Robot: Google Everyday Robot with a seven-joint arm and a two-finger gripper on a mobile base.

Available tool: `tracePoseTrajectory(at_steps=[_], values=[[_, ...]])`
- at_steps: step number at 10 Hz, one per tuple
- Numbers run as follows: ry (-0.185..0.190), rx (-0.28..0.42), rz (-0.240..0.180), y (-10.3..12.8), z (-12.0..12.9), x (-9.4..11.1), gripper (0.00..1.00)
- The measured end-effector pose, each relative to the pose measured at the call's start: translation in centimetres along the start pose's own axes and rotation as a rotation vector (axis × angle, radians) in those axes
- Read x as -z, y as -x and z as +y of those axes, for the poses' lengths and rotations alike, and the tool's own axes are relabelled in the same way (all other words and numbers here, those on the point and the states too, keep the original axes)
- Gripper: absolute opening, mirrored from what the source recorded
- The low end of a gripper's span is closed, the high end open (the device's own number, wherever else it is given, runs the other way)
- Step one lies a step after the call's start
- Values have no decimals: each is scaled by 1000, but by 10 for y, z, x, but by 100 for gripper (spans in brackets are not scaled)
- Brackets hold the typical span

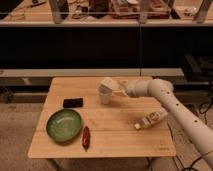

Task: Place the white sponge in the ceramic cup

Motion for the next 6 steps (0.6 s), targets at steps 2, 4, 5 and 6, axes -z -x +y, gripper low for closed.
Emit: tracePoseTrajectory(at_steps=[2, 4, 5, 6], values=[[-6, 4, -6, -3, 0, -6, 1], [-11, 4, -14, -4, -1, -11, 16], [-13, 5, -17, -5, -2, -13, 26], [-16, 7, -20, -5, -4, -16, 36]])
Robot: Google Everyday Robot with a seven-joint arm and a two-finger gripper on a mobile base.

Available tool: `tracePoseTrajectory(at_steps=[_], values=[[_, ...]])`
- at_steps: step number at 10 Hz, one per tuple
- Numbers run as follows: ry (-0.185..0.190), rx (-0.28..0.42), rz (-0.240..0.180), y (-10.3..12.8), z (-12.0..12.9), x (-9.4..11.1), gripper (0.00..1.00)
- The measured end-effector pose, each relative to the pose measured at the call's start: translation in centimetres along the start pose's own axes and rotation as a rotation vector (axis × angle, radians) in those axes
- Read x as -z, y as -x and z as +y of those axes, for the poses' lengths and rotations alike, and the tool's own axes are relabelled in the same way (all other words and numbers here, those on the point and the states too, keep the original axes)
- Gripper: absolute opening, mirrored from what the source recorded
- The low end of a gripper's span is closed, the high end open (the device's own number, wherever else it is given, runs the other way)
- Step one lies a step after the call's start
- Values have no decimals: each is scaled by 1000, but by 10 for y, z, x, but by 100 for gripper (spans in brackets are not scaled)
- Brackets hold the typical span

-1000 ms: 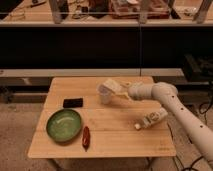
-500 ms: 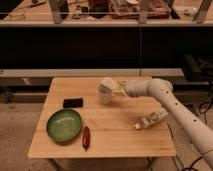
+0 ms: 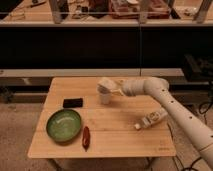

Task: Place the white sponge in the ceramic cup

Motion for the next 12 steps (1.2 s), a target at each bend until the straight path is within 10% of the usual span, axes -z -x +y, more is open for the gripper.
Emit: tracePoseTrajectory(at_steps=[4, 12], values=[[-5, 8, -14, -1, -4, -7, 76], [61, 15, -79, 7, -1, -14, 80]])
